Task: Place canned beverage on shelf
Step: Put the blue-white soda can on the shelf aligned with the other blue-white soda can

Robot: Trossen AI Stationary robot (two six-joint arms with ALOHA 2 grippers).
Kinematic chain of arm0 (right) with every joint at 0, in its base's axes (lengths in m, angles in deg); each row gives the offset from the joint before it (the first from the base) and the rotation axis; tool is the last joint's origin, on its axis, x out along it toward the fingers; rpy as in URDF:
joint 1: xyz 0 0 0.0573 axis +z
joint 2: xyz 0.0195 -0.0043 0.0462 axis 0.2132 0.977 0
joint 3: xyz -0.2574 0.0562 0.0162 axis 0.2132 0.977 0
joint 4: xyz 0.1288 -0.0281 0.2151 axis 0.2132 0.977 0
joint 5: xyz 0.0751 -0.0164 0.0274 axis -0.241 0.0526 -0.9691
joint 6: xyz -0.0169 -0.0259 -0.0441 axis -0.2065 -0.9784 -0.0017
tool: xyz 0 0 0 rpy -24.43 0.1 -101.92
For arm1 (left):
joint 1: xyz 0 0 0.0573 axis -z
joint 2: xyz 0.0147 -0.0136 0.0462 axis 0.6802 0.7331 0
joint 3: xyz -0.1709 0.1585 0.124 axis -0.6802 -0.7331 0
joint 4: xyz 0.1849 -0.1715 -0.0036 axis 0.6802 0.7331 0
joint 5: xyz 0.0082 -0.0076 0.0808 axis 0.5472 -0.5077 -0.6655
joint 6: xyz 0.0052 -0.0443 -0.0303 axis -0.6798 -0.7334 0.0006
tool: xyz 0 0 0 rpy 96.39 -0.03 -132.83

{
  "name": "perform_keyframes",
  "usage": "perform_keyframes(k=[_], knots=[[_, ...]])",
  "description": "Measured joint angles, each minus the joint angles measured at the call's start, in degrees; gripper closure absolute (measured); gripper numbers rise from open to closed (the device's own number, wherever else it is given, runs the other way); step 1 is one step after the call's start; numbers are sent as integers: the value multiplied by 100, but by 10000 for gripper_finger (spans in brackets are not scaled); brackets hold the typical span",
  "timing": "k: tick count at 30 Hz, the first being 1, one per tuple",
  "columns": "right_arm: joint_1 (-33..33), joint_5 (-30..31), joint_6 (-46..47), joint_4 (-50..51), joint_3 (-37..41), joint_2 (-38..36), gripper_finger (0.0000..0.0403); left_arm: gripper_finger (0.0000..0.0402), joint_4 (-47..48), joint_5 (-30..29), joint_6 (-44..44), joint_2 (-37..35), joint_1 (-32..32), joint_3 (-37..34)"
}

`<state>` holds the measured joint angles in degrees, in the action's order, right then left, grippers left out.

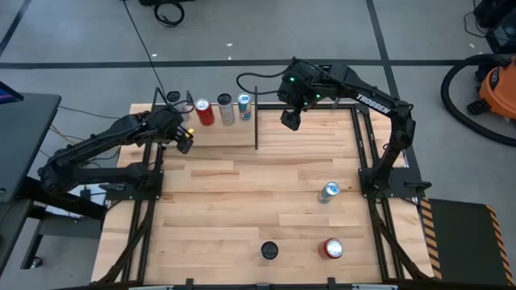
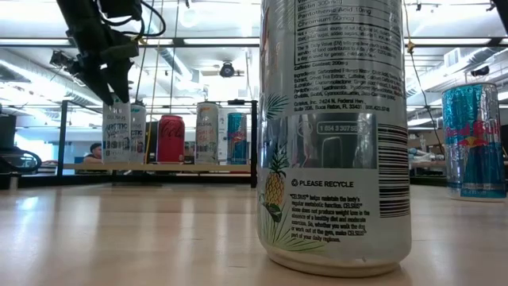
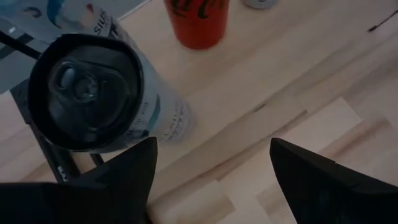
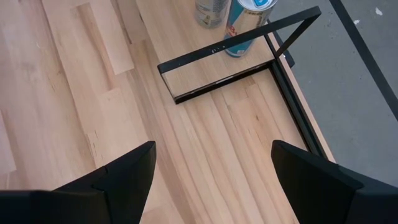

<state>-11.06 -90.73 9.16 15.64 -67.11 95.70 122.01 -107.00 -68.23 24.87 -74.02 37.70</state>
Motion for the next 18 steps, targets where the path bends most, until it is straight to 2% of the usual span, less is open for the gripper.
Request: perform_keyframes(k=[18], knots=[[0,-1,-2,-2,0,0,76,88,84,-232,122,0,-377,0]])
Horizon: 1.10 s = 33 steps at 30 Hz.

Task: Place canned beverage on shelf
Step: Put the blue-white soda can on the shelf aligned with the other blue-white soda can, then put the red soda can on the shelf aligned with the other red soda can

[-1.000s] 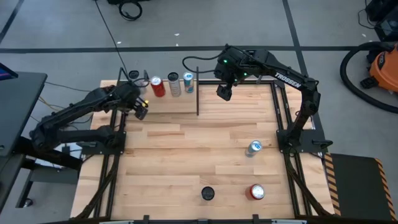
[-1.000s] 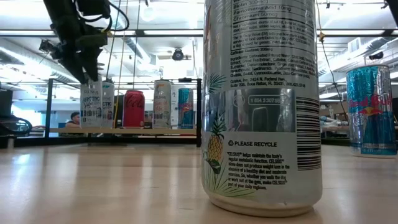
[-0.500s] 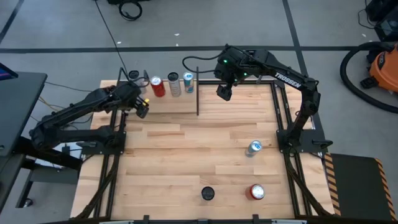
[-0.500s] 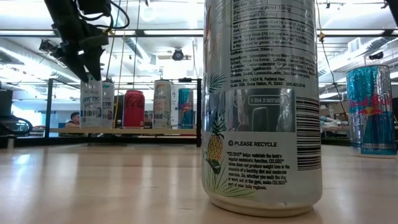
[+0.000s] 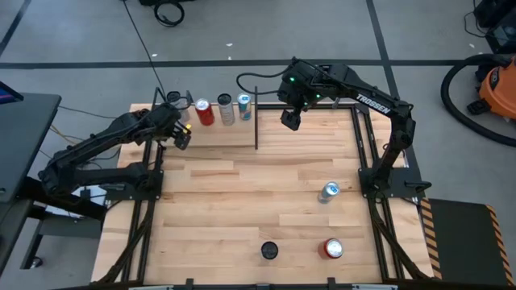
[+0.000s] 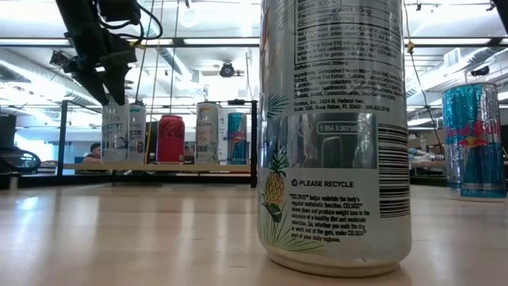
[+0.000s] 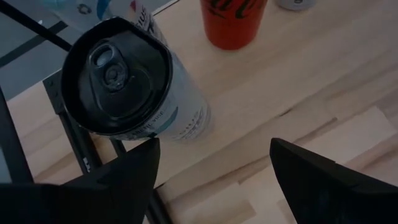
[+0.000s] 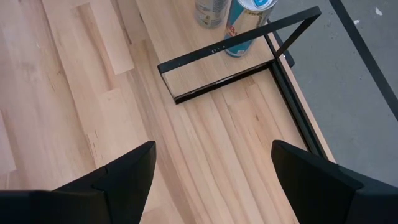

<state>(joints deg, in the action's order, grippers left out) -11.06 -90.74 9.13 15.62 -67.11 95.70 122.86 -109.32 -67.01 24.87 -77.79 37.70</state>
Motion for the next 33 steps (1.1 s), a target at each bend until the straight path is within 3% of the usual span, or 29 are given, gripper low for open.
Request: perform_keyframes(k=[14,19,26,33], knots=[[0,0,0,2,0,-2,76,88,278,16,0,0,214,0],[92,2,273,300,-2,-2,76,88,-179,401,-142,0,739,0],[672,7,855,1503,-2,-9,76,88,-1096,432,-144,0,1795,0],[1415,-24,1293,1497,-2,-35,76,88,-1883,429,28,-2,2577,0]])
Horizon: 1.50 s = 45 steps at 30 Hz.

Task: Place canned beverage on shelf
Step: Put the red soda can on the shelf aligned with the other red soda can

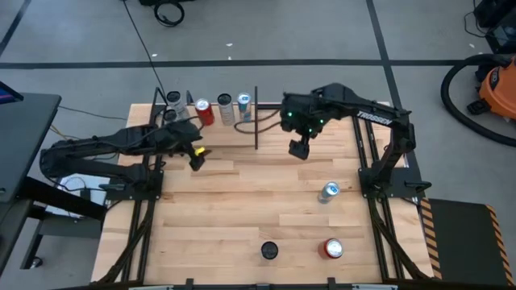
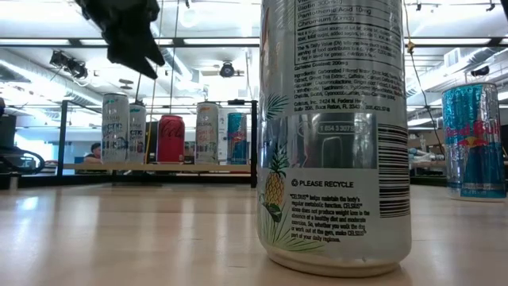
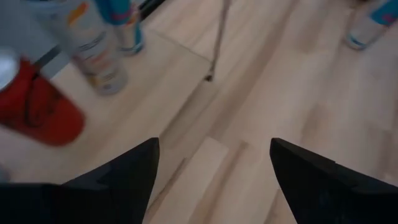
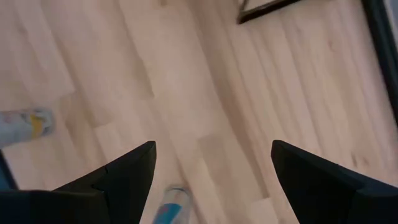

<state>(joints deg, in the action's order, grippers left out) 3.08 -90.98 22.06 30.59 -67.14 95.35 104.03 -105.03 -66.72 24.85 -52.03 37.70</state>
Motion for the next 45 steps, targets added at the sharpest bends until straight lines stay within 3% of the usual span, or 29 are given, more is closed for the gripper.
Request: perform_keyframes(k=[3,8,11,20,24,29,39,45], knots=[[208,-103,154,-128,0,8,76,88,-84,-2,135,0,228,0],[462,-1185,216,-892,0,22,76,88,-106,-7,373,0,475,0],[675,-1343,384,-1451,0,22,76,88,-147,-13,595,0,557,0],[1234,-835,1134,-1725,0,26,75,88,-226,-20,903,0,569,0],[1483,-852,2027,-1349,0,29,75,88,-251,-21,965,0,569,0],[2076,-156,3171,-483,0,35,75,88,-293,-20,1218,0,566,0],[3555,682,5649,-165,323,45,75,88,-346,-17,1432,0,566,0],[4275,642,7091,-136,945,46,75,88,-359,-17,1452,0,566,0]])
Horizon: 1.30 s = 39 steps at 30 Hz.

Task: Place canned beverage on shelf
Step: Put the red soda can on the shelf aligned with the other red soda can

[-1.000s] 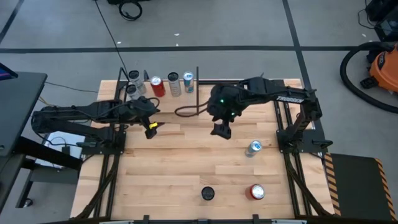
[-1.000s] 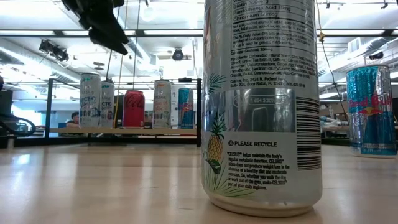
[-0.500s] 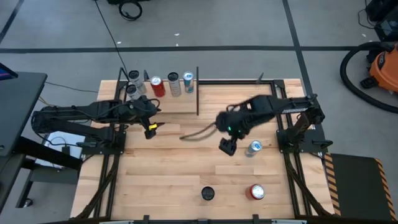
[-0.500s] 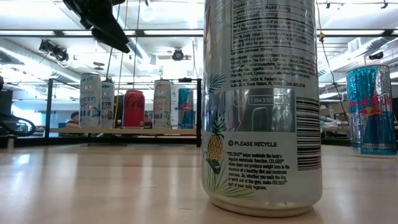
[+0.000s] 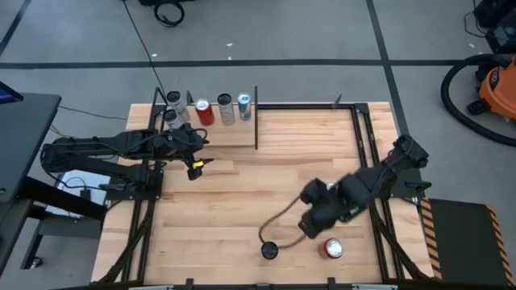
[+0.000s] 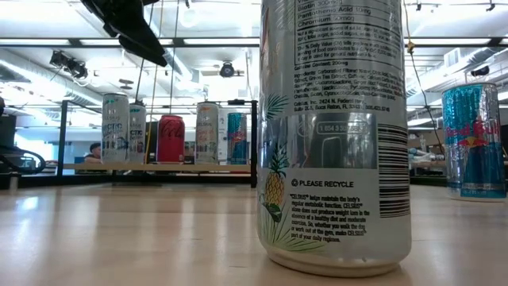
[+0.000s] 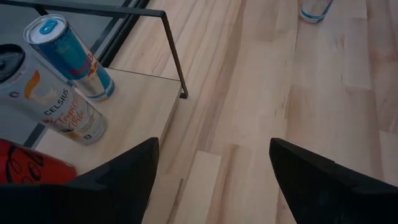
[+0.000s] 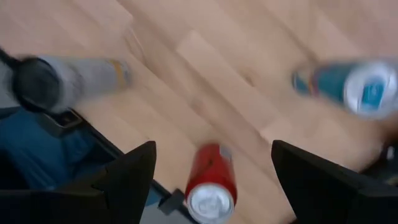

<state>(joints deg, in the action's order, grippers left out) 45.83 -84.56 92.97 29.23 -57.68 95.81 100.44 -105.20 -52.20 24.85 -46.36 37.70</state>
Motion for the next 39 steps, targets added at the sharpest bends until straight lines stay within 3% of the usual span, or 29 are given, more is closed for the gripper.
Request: perform_keyframes(k=[13,20,29,39], knots=[[1064,-440,2019,-1312,1325,-6,76,88,0,5,-153,0,0,0],[1400,-614,2713,-1466,1628,-3,76,88,12,7,-170,0,0,0],[1919,39,3347,-1532,1645,53,76,88,18,7,-203,0,0,0],[2632,661,3788,-1630,1644,610,76,88,35,7,-321,0,0,2]])
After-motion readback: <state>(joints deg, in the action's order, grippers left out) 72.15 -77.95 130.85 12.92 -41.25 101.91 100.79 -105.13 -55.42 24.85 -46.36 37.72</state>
